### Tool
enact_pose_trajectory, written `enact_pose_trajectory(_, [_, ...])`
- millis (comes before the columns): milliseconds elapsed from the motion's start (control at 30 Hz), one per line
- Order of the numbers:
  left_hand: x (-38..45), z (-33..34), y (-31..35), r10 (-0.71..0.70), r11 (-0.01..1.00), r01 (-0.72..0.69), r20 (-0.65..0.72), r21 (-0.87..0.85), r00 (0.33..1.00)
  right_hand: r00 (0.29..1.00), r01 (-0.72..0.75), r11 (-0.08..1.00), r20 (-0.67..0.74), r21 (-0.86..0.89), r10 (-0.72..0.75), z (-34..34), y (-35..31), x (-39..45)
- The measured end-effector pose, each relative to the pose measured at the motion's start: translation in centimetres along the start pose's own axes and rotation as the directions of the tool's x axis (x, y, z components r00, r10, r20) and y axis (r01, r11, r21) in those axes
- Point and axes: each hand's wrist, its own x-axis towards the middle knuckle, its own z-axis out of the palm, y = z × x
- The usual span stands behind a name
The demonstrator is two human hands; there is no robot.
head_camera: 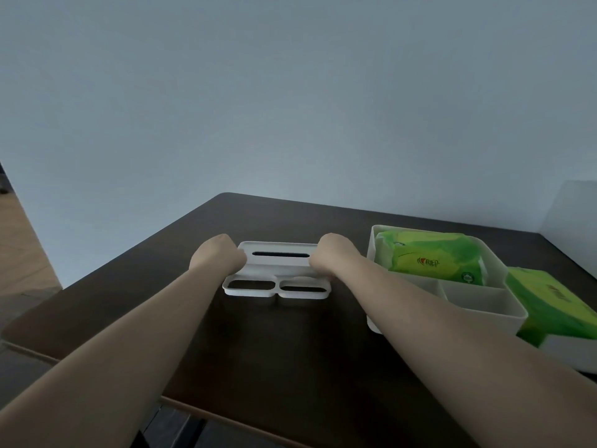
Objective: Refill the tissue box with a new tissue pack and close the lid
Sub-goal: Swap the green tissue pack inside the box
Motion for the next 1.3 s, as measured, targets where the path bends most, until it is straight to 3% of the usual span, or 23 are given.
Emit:
enact_pose_trajectory(133, [-1.0, -1.1, 1.8, 0.069, 0.997, -0.068, -0.059, 0.022, 0.996, 0.997, 0.021, 0.998, -0.072, 0.057, -0.017, -1.7, 0.7, -1.1])
enact_pose_trajectory(300, [-2.6, -2.2, 4.9, 0.161, 0.987, -0.161, 0.004, -0.023, 0.987, 0.979, 0.092, 0.97, -0.197, 0.225, -0.047, -4.6, 3.0, -2.5])
enact_pose_trajectory(500, [-5.6, -2.3, 9.8, 0.267, 0.947, -0.244, 0.092, -0.211, 0.959, 0.901, 0.093, 0.949, -0.431, 0.302, 0.049, -7.6, 9.4, -3.9])
enact_pose_trajectory(667, [-8.7, -1.9, 14.3, 0.321, 0.891, -0.25, 0.134, -0.379, 0.938, 0.848, -0.046, 0.933, -0.48, 0.356, 0.226, -7.3, 15.7, -4.8])
enact_pose_trajectory(767, [-9.9, -1.3, 16.8, 0.357, 0.898, -0.283, 0.183, -0.335, 0.916, 0.816, -0.207, 0.923, -0.463, 0.325, 0.346, -6.6, 18.7, -6.2])
enact_pose_trajectory(867, [-10.5, -0.3, 18.6, 0.336, 0.939, -0.295, 0.277, -0.18, 0.9, 0.829, -0.34, 0.888, -0.347, 0.311, 0.439, -5.3, 21.6, -7.7])
enact_pose_trajectory(933, [-10.8, 0.3, 19.3, 0.319, 0.948, -0.314, 0.211, -0.059, 0.924, 0.837, -0.409, 0.847, -0.231, 0.341, 0.497, -4.4, 23.0, -8.2])
enact_pose_trajectory(1033, [-11.0, 0.6, 19.8, 0.34, 0.94, -0.34, 0.004, -0.021, 0.94, 0.834, -0.429, 0.817, -0.178, 0.386, 0.522, -3.7, 24.4, -8.4])
enact_pose_trajectory(1300, [-11.2, 1.8, 20.9, 0.267, 0.951, -0.292, 0.2, 0.106, 0.943, 0.868, -0.461, 0.854, -0.076, 0.241, 0.49, -2.7, 27.0, -8.3])
